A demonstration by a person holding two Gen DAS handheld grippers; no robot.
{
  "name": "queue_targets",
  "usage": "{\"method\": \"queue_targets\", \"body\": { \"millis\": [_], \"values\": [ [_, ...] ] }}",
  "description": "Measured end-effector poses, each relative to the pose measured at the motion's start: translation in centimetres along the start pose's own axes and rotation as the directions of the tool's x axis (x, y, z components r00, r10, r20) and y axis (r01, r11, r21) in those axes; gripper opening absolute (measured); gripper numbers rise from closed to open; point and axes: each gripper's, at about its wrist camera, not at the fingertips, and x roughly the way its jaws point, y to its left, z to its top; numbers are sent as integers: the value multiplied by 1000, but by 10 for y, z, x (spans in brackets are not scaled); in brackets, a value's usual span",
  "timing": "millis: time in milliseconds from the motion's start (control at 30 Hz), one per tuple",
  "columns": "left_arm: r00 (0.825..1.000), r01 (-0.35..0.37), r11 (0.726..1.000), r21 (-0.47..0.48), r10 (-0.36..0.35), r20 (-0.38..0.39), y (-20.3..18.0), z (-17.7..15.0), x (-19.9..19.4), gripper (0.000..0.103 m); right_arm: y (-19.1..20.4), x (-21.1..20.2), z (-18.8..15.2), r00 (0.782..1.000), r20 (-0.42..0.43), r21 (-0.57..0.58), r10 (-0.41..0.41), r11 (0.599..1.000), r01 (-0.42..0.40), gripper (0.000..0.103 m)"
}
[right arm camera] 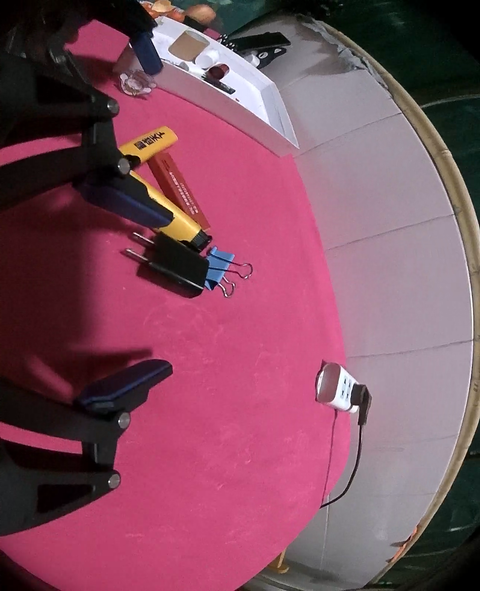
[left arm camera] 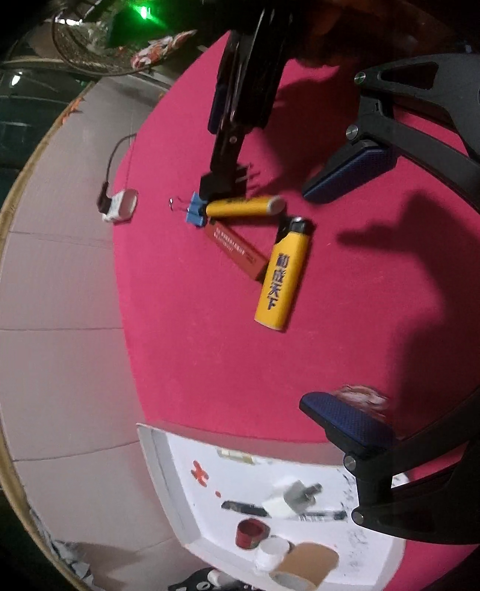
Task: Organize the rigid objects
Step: 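Move both open tools back toward the lighters and charger plug on the cloth, then grasp the black charger plug with the right tool while the left tool grasps the yellow lighter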
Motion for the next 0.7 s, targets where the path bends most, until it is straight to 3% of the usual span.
{"method": "queue_targets", "body": {
  "millis": [133,367,467,500,533,633,700],
  "values": [
    [999,0,1000,-5,0,-45,1,5,18,103,6,15,4,999,-33,-26,-11,1000,10,70],
    [996,-26,997,76,32,-80,-10,15,42,103,11,30,5,998,-63,-51,-25,998,21,63],
    [997,-3,997,73,9,-78,-8,15,45,103,10,28,3,997,-62,-71,-47,997,43,51],
    [997,6,997,71,-1,-75,-6,14,44,102,8,26,3,997,-60,-66,-48,997,44,41],
    [997,18,998,65,-13,-72,-5,13,43,98,4,25,2,997,-59,-58,-49,997,45,30],
    [998,33,997,74,-30,-46,-6,11,36,82,-7,21,0,998,-56,-22,-14,1000,12,30],
    [999,32,996,82,-29,-42,-8,9,33,83,-8,20,-1,998,-55,-21,-12,1000,11,30]
  ]
}}
